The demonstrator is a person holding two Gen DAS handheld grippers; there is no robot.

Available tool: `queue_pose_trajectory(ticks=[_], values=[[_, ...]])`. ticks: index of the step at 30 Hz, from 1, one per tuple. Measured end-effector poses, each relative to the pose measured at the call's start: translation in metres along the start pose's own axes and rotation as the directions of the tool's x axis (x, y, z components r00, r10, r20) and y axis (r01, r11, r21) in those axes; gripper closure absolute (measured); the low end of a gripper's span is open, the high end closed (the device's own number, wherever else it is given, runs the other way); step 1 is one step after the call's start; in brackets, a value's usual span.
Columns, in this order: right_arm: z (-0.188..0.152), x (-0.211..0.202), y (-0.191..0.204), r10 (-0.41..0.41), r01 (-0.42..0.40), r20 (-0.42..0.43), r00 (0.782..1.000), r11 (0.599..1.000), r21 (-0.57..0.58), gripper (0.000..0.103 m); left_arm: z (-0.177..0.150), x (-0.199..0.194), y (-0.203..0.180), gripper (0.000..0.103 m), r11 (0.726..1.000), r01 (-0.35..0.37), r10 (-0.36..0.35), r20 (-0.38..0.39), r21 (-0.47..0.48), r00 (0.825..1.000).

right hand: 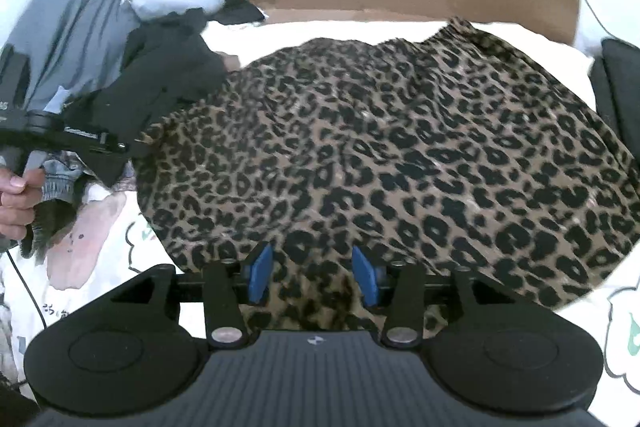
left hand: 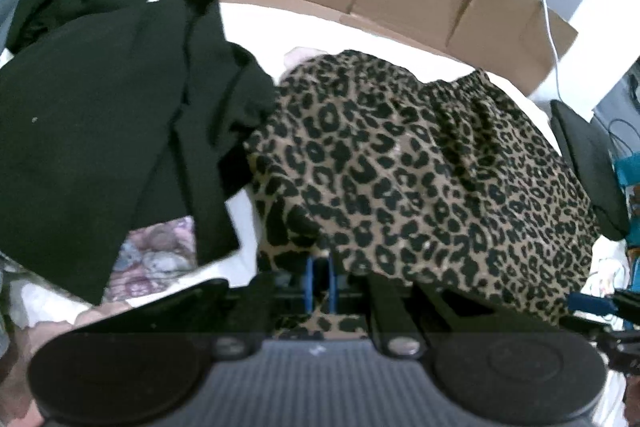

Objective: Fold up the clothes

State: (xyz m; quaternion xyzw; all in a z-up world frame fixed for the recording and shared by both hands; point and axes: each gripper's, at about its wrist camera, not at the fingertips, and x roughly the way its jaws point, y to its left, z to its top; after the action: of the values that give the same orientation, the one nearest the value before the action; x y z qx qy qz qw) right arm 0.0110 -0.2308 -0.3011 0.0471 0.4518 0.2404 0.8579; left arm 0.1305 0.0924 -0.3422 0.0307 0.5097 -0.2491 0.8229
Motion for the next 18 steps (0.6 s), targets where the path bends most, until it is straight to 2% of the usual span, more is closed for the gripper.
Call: queue_pose_trajectory(ticks=[5,10,18], values=[[0.004,0.015,0.021,0.041,-0.041,0.003,0.999,0.999,-0.02,0.052,0.008,0.001,-0.019,0.095,0.997,-0.054,0.054,-0.001,0.048,0.999],[0.011,0.029,0.045,0.089,-0.088,0.02,0.996,0.994,-0.06,0.052,0.015,0.0,-0.029,0.095,0.998,-0.042,0.043,-0.017,0.044,0.999],[0.025,0.037,0.062,0.154,-0.152,0.058,0.986,0.988,-0.04,0.052,0.023,-0.011,-0.045,0.095,0.996,0.079,-0.079,-0.008,0.028,0.997]])
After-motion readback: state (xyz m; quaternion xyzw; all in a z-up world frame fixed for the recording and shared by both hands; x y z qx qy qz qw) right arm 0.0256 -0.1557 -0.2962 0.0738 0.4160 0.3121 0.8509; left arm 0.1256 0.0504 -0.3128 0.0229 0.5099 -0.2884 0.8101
